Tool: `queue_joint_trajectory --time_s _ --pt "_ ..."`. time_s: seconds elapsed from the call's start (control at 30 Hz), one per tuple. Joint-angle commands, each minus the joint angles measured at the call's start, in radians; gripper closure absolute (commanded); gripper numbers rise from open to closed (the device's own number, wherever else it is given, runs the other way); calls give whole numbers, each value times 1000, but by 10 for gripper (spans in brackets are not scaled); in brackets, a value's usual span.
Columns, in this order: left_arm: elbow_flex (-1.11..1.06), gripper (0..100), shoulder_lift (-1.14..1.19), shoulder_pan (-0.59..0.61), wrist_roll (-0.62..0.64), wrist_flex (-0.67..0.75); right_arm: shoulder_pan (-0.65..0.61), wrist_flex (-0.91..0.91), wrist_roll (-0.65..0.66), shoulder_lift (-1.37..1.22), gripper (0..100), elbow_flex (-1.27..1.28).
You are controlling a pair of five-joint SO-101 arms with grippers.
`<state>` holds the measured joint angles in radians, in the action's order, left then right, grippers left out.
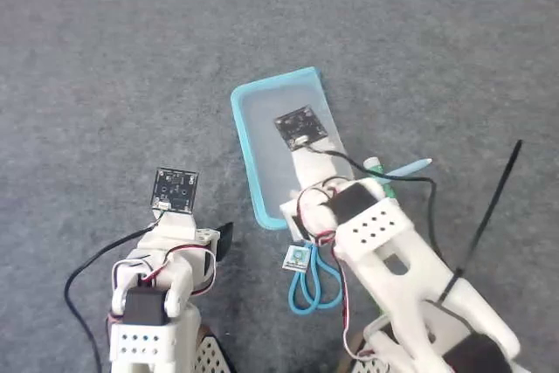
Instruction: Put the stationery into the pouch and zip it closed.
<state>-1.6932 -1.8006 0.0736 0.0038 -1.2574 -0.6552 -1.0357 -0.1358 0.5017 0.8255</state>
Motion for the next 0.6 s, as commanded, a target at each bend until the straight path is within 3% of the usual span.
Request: queue_joint_trajectory --time_s 0.0,0.2,0.3,0.43,0.57 --pt "8 746 -20 6 -2 -3 -48 -45 -17 -5 988 -55" --pt "8 746 -20 6 -2 -3 -51 -42 -17 -5 978 -15" --pt "8 746 -20 6 -2 -3 -48 -44 -23 -7 897 -11" --pt "8 746 -20 6 -2 -3 -47 -44 -173 -18 806 23" --pt "8 746 -20 6 -2 -3 -47 -42 -192 -91 801 14"
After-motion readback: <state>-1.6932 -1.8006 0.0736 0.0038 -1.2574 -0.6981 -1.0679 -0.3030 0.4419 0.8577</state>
